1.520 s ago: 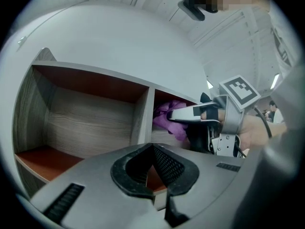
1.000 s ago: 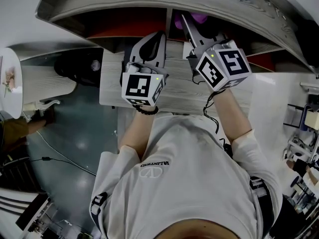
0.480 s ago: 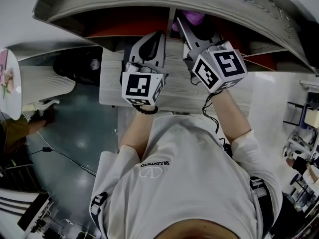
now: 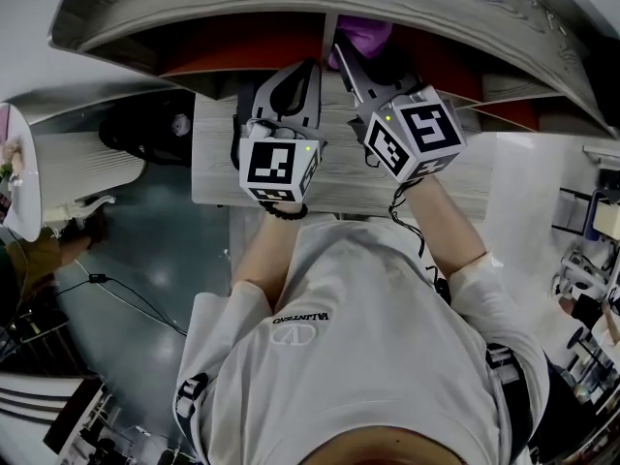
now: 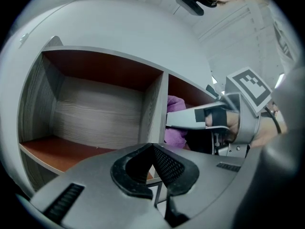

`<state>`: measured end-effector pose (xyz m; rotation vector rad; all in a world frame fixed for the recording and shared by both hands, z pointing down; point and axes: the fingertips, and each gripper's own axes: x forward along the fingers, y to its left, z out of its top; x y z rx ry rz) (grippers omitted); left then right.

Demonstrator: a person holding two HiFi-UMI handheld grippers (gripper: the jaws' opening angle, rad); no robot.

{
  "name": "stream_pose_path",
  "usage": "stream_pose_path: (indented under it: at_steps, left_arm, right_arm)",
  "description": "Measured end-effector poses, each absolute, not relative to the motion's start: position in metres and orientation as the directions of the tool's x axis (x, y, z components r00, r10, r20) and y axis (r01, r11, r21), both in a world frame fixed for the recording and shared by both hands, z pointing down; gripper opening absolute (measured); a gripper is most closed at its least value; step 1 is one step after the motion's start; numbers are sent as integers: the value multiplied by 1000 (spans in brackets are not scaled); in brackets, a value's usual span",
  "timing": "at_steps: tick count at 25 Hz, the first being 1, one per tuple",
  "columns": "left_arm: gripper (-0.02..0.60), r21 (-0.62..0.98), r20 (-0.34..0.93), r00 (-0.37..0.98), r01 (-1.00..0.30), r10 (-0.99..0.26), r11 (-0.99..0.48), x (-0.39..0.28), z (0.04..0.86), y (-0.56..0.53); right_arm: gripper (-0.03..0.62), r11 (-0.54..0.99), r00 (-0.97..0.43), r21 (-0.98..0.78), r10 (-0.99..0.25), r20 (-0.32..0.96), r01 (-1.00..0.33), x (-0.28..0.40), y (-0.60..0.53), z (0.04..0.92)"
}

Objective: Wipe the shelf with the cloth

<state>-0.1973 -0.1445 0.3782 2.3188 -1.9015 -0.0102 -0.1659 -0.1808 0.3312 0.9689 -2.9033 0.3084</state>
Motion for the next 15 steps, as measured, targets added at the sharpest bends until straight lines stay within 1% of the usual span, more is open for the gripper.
stream_pose_path:
  at_steps: [7,15]
  left_arm:
    - [-2,111,91,200,-976,-976,-190,-199,385,-145]
    - [-2,116,106,202,-975,-974,-189,-200,395,-144]
  right_arm:
    - [81,773,-794,-179,-588,156,-608,-165,-181,357]
    - [81,777,-803,-202,-577,150,-596,-165,-181,376]
